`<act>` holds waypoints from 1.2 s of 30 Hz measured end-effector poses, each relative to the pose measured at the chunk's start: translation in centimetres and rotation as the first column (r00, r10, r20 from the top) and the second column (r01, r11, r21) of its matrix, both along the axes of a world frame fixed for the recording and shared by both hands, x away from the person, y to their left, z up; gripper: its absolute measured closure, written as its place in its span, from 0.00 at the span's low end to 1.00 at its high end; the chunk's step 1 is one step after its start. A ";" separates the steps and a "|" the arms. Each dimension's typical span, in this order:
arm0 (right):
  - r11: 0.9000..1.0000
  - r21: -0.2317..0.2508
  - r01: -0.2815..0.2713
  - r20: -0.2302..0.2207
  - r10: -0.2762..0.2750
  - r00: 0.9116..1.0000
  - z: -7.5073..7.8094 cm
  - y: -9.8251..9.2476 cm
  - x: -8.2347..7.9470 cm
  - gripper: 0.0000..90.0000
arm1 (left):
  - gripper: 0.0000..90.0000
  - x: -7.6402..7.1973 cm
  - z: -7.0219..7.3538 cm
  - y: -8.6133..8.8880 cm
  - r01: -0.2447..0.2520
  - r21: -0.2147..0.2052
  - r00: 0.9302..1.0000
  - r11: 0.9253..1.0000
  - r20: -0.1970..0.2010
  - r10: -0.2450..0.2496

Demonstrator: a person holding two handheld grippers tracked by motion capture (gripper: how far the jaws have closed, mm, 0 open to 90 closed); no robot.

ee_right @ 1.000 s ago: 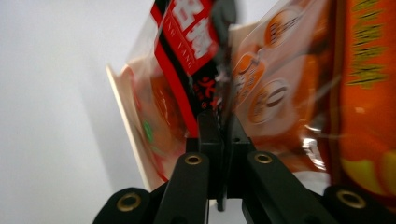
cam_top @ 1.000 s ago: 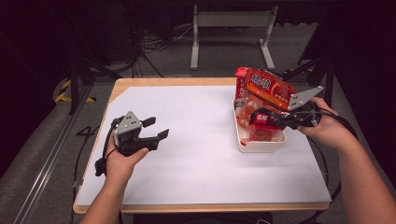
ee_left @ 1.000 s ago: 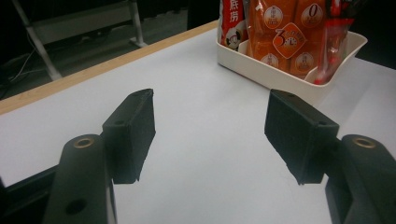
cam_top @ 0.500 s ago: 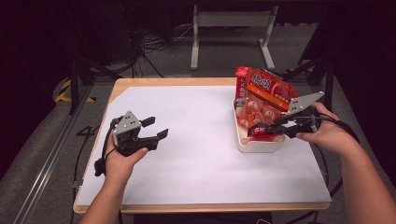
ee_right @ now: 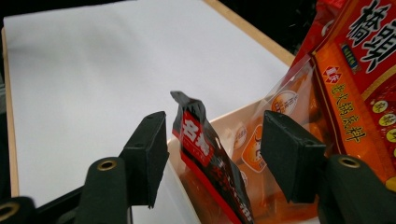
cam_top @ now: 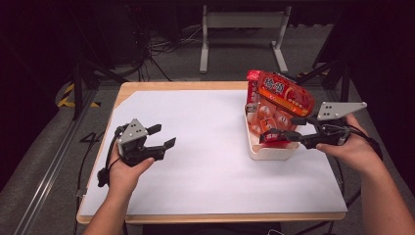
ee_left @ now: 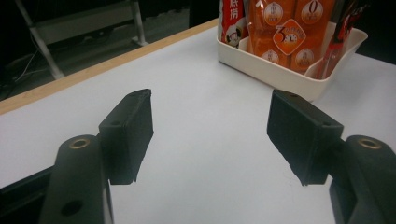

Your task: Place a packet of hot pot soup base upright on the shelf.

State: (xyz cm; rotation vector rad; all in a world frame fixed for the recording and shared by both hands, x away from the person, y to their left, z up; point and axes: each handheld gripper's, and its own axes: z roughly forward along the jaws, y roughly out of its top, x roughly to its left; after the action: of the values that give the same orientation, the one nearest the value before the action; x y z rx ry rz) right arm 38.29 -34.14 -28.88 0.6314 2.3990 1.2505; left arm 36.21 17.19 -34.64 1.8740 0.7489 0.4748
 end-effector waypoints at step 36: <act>0.978 0.139 0.153 -0.017 -0.152 0.988 -5.6 5.7 -4.2 0.38 | 0.34 -3.3 -1.5 3.4 -0.017 -0.002 1.000 1.000 0.004 0.017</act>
State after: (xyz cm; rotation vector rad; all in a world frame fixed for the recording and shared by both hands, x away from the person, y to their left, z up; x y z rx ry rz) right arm 34.04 -28.48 -34.45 0.8452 2.2340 1.3601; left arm 32.86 20.61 -36.16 1.8655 0.7634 0.4882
